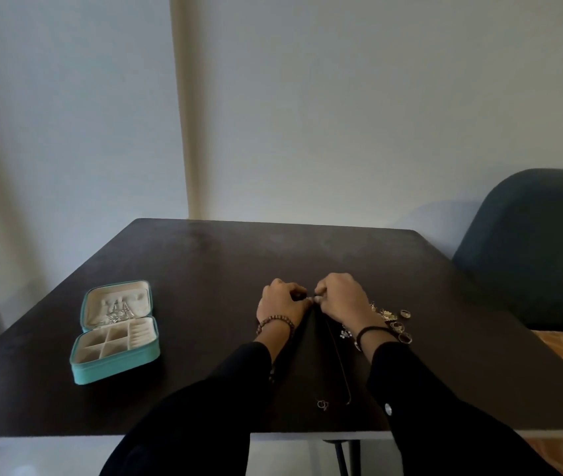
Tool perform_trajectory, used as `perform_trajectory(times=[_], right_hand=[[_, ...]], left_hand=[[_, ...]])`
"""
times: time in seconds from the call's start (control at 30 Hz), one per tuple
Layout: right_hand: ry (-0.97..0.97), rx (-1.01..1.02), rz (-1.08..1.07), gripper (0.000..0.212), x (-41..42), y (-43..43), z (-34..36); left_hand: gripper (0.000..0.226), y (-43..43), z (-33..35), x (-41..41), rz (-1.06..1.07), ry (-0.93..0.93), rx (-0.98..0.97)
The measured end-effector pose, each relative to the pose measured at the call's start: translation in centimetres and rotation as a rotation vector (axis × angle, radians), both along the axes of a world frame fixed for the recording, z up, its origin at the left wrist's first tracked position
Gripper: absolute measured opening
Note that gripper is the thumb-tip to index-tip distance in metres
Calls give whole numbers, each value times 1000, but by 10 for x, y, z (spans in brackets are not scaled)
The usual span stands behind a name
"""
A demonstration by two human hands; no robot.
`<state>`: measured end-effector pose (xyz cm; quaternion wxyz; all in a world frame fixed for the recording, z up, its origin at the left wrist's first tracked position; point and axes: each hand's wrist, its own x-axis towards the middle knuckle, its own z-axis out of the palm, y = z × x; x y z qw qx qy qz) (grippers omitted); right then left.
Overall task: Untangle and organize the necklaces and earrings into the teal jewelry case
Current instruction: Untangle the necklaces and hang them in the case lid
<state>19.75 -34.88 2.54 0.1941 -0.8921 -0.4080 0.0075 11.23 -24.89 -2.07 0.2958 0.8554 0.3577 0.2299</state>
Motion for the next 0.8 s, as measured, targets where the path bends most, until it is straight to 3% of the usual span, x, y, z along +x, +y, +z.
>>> perform_trajectory(times=[0.13,0.37,0.63,0.8], right_hand=[[2,38,-11,9,-6,5,3],[-114,-76,44,22,-30,6,12],[-70,-72,4,26,-41,1,15],[-215,-189,73,21,-54,4,13]], left_hand=[[15,-2,4,-7,10,-58,26],[14,0,7,-18,-25,-54,-11],[20,2,7,-29,-102,-31,-3],[10,0,5,-35,-57,-98,-65]])
